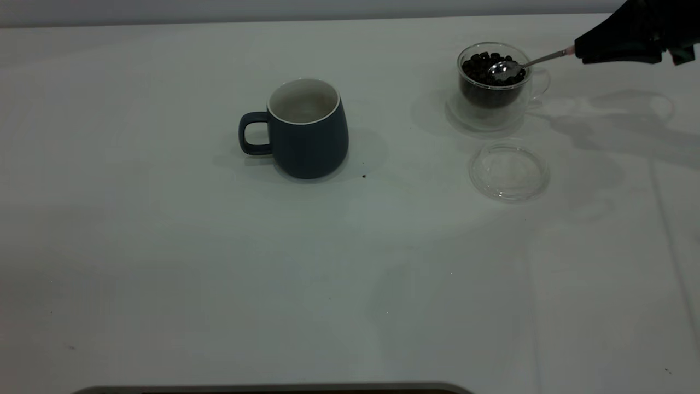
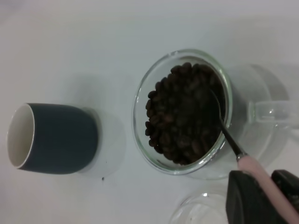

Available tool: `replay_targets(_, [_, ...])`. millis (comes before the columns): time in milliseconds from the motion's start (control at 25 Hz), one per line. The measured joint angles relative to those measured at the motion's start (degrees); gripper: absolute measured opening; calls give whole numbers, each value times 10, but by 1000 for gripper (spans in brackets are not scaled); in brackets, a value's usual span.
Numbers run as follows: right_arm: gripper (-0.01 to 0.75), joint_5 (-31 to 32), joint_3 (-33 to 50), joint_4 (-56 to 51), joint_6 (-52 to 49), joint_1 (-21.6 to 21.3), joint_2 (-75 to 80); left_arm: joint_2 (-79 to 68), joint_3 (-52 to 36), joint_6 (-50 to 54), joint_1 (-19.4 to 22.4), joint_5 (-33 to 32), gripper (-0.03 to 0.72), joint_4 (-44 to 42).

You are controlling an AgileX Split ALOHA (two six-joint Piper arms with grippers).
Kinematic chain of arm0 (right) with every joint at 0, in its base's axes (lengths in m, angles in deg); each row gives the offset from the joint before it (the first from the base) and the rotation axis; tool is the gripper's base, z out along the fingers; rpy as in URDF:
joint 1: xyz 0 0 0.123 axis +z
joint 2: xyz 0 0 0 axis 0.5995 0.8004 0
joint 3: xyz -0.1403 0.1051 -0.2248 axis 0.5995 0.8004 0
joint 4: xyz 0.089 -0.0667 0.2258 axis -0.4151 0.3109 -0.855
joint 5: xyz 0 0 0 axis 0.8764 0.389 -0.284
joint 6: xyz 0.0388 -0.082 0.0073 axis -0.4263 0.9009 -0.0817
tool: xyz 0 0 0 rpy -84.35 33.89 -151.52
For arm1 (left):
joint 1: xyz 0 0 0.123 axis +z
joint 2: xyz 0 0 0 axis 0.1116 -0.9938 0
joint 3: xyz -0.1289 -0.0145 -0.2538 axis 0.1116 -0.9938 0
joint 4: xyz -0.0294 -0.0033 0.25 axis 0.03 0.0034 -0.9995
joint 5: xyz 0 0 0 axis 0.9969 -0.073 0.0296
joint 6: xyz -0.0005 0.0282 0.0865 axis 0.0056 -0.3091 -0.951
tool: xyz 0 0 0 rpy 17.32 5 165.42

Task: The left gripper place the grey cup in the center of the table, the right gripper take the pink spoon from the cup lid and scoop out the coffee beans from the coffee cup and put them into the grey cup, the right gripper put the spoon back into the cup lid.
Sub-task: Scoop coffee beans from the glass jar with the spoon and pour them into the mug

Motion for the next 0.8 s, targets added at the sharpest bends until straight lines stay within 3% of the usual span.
replay_targets(800, [97,33,0,-17,-53,0,19,0,0,0,0,0,370,0])
